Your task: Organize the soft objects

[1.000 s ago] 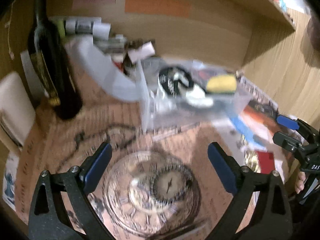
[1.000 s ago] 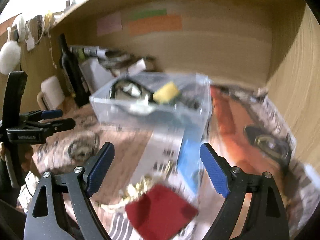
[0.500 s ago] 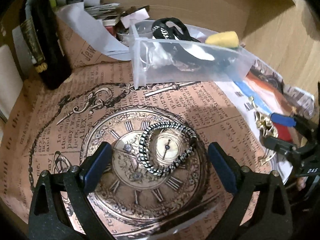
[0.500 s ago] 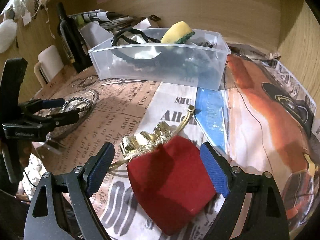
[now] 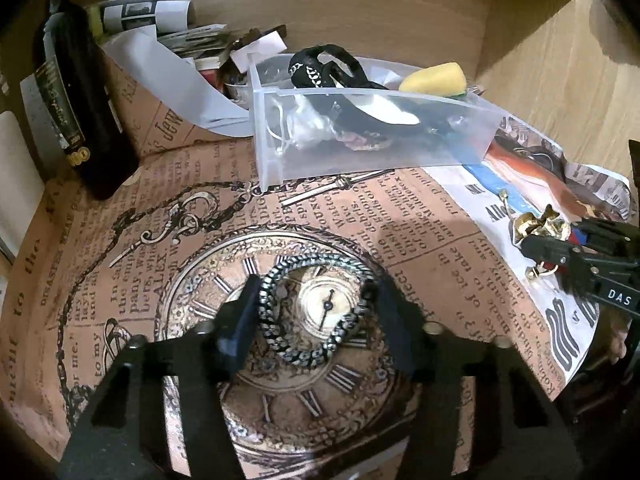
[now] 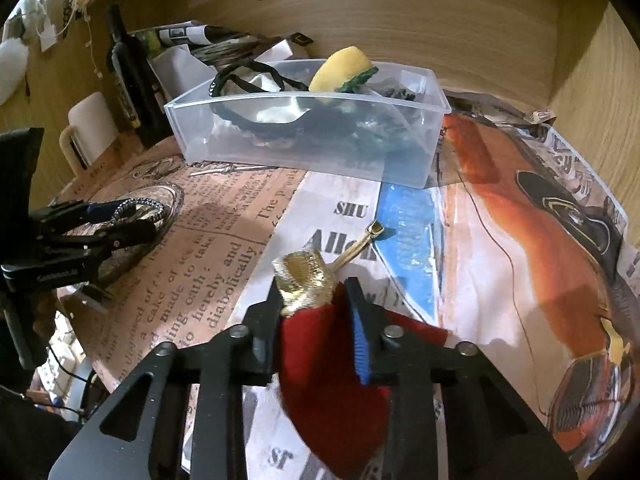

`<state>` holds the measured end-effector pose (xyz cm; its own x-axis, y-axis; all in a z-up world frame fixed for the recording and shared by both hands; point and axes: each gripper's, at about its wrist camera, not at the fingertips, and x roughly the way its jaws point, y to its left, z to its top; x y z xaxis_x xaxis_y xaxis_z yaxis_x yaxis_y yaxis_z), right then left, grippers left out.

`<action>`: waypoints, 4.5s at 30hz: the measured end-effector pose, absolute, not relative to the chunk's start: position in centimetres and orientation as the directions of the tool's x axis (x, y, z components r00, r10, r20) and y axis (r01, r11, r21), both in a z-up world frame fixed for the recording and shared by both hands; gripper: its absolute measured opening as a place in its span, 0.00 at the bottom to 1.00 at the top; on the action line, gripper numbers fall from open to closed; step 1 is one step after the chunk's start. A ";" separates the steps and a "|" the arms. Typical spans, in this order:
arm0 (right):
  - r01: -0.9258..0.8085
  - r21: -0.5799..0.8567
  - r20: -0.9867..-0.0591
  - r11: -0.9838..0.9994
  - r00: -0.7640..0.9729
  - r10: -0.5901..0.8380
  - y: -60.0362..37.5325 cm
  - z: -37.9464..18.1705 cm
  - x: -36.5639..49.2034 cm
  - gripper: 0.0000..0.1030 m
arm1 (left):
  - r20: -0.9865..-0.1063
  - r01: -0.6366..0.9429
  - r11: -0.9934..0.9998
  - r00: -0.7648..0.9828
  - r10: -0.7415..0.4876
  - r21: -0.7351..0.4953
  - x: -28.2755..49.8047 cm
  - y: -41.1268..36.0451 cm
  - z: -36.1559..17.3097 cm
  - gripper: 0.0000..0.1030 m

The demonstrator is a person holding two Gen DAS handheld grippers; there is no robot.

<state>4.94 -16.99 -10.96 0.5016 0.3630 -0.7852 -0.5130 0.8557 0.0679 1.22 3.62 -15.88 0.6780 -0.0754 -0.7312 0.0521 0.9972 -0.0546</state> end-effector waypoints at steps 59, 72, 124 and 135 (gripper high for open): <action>-0.484 0.023 -0.683 0.875 0.632 0.367 -13.8 -5.2 22.3 0.18 | -0.665 0.117 0.987 0.729 -0.161 -0.111 19.1 1.6 -8.6 0.36; -0.489 0.047 -0.701 0.871 0.605 0.378 -13.6 -5.5 21.8 0.71 | -0.704 0.118 0.986 0.691 -0.166 -0.116 20.2 1.0 -10.2 0.57; -0.525 0.000 -0.277 0.851 0.817 0.505 -16.4 7.2 6.5 1.00 | -0.250 0.007 0.999 0.968 -0.018 -0.044 2.7 1.9 3.4 1.00; -0.524 0.002 -0.279 0.852 0.818 0.504 -16.4 7.2 6.4 1.00 | -0.248 0.001 0.999 0.969 -0.011 -0.042 2.6 2.0 3.4 1.00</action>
